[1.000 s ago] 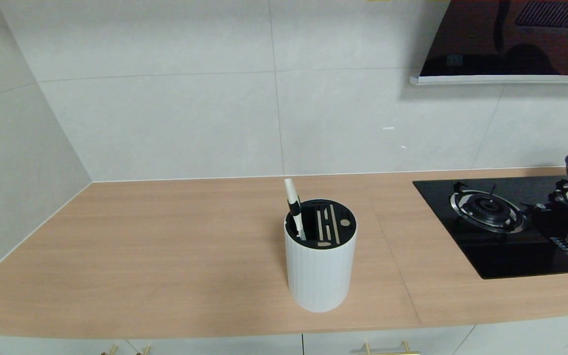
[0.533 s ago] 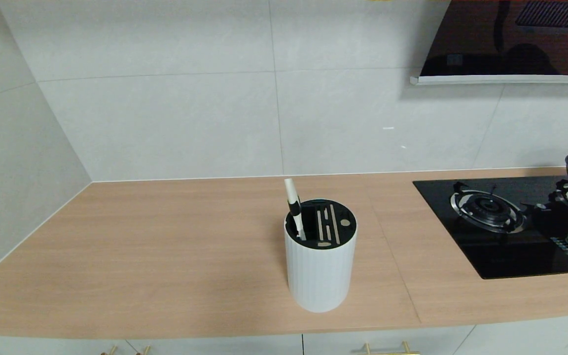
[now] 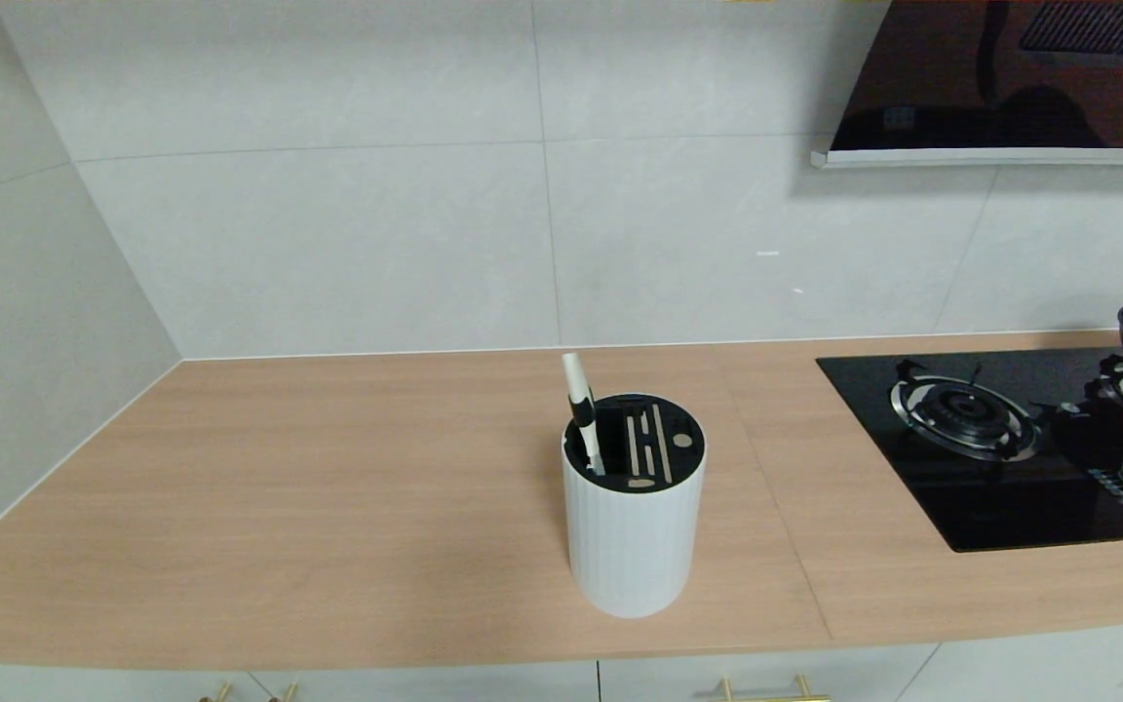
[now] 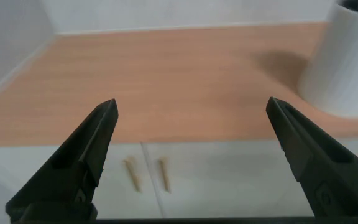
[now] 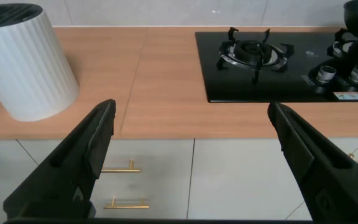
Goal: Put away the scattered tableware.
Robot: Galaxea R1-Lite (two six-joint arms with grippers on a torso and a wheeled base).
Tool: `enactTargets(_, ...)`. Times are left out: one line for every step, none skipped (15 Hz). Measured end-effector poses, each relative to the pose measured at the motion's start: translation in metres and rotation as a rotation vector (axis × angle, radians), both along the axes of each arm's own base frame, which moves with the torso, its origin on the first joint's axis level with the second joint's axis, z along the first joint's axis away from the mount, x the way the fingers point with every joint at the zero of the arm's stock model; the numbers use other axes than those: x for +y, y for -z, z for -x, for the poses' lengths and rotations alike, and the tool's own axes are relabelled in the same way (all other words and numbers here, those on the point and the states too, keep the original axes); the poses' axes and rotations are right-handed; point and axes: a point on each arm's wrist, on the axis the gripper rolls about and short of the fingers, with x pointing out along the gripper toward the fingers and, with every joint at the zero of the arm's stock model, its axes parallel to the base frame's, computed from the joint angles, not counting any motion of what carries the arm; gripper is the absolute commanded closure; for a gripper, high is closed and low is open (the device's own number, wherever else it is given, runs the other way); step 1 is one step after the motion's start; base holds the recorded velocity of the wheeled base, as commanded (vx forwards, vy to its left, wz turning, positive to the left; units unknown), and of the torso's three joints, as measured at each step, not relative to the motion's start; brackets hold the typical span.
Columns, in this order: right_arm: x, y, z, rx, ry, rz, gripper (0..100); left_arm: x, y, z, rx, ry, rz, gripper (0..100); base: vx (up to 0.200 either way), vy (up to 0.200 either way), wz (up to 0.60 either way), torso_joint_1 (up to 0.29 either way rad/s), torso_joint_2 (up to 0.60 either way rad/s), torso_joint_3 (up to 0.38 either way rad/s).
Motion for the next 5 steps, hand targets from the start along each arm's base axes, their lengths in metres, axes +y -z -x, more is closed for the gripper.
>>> enactTargets(0.0000,0.0000,0.0000,0.000,0.000,-0.001,0,0.0000,0.0000,0.0000,-0.001,0.000,0.006,0,0.000,0.000,0.00,0.000,0.00,0.000)
enactTargets(0.0000,0.0000,0.0000,0.001,0.000,-0.002,0,0.0000,0.0000,0.0000,-0.001,0.000,0.007,0,0.000,0.000,0.00,0.000,0.00,0.000)
enactTargets(0.0000,0.0000,0.0000,0.001,0.000,-0.002,0,0.0000,-0.0001,0.0000,-0.001,0.000,0.007,0,0.000,0.000,0.00,0.000,0.00,0.000)
enactTargets(0.0000,0.0000,0.0000,0.001,0.000,-0.002,0,0.0000,-0.0001,0.0000,-0.001,0.000,0.007,0,0.000,0.000,0.00,0.000,0.00,0.000)
enactTargets(0.0000,0.0000,0.0000,0.001,0.000,-0.002,0,0.0000,-0.0001,0.0000,-0.001,0.000,0.008,0,0.000,0.000,0.00,0.000,0.00,0.000)
